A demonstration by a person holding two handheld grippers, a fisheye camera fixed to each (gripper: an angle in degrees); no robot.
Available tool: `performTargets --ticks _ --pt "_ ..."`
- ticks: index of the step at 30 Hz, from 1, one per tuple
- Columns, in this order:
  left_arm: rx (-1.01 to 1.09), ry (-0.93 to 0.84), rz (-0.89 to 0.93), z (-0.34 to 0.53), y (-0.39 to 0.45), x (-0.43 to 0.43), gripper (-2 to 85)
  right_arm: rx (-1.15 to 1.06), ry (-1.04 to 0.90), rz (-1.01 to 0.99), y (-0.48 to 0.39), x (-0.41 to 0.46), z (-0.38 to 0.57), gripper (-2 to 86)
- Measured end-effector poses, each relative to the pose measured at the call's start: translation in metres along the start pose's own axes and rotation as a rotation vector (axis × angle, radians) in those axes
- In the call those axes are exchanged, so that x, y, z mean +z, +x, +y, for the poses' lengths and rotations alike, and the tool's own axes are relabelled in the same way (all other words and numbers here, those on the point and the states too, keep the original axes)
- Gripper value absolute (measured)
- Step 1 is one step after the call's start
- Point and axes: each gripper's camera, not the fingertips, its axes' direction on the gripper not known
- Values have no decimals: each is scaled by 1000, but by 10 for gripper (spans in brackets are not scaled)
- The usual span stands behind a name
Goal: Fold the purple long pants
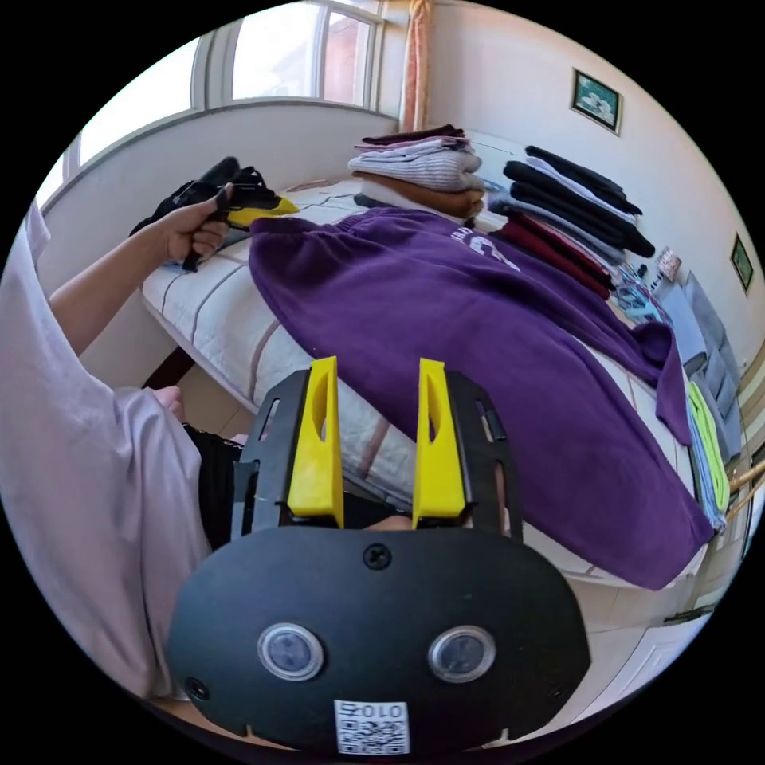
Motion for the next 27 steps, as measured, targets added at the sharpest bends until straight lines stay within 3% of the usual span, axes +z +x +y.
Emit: performTargets --ticks 3,12,17,23,27 --pt "-17 46 106 -2 -7 -3 122 -74 -2 -8 -27 -5 -14 138" --pt "55 50 154 -24 14 2 140 -199 112 5 -104 -16 -94 144" --pt "58 29 190 -37 3 7 149 -39 76 76 -103 -13 -123 73" --pt "-21 51 145 -70 -39 -21 175 35 160 27 -71 -74 -107 60" --pt "-81 97 250 -92 -65 -31 198 72 135 55 -56 -88 -98 60"
